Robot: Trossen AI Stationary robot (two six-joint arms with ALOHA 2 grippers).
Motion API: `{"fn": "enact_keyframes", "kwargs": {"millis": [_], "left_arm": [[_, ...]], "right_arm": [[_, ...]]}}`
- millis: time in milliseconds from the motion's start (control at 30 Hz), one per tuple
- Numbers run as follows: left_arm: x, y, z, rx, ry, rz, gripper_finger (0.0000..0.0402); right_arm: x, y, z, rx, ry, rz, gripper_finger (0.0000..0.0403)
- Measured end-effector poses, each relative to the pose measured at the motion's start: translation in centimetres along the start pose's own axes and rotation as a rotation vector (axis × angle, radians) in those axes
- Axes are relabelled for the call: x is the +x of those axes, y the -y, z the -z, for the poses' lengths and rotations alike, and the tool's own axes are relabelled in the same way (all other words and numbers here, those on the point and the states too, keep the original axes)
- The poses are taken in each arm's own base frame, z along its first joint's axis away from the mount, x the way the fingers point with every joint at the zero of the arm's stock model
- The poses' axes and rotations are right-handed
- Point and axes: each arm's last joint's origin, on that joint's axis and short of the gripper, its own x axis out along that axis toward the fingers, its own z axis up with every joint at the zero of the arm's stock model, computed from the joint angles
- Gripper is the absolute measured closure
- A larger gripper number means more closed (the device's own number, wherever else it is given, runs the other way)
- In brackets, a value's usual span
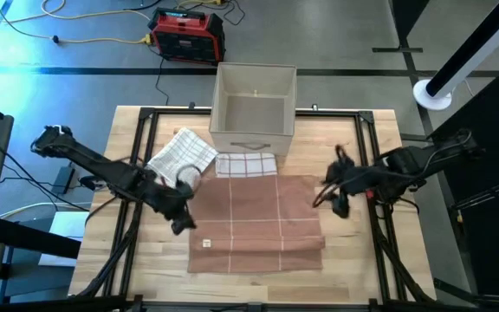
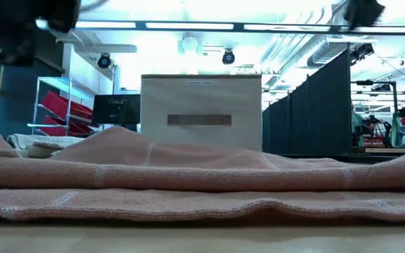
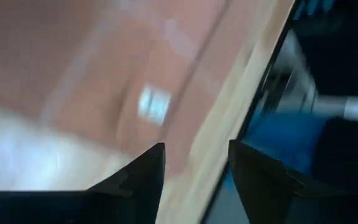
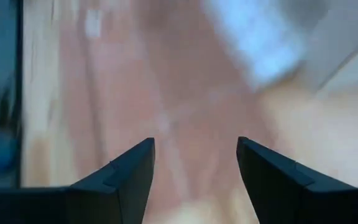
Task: Fold towel
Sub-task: Fold the brown towel
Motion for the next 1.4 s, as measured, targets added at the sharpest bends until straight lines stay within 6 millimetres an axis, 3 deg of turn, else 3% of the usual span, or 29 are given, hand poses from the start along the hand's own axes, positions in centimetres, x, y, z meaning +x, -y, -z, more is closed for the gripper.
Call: {"fn": "enact_keyframes", "kwargs": {"millis": [333,433,533,667,833,967,1200,1400], "left_arm": [[-7.8,3.1,-3.4,0.192,0.939,0.013,0.0234],[-10.2,4.1,-4.1,0.262,1.151,0.016,0.0234],[-12.0,4.4,-4.5,0.312,1.251,0.050,0.0234],[-12.1,3.2,-4.4,0.316,1.179,0.021,0.0234],[-9.0,-0.5,-3.7,0.233,0.853,-0.152,0.0234],[-6.2,-3.3,-3.0,0.122,0.678,-0.231,0.0234],[-2.3,-6.2,-2.1,0.037,0.538,-0.230,0.0234],[-1.0,-7.0,-1.7,-0.001,0.496,-0.212,0.0234]], "right_arm": [[-2.6,0.6,-6.7,0.006,0.691,0.199,0.0190],[-3.3,1.4,-7.7,0.071,0.780,0.162,0.0190],[-3.8,2.7,-7.5,0.136,0.736,0.042,0.0190],[-2.7,4.3,-5.6,0.196,0.453,0.004,0.0190],[-0.1,5.8,-1.4,0.201,0.023,0.109,0.0191],[3.0,6.7,1.6,0.229,-0.159,0.134,0.0195],[10.0,7.9,5.3,0.059,-0.060,0.089,0.0197],[13.6,9.8,8.3,0.005,0.041,0.254,0.0197]]}}
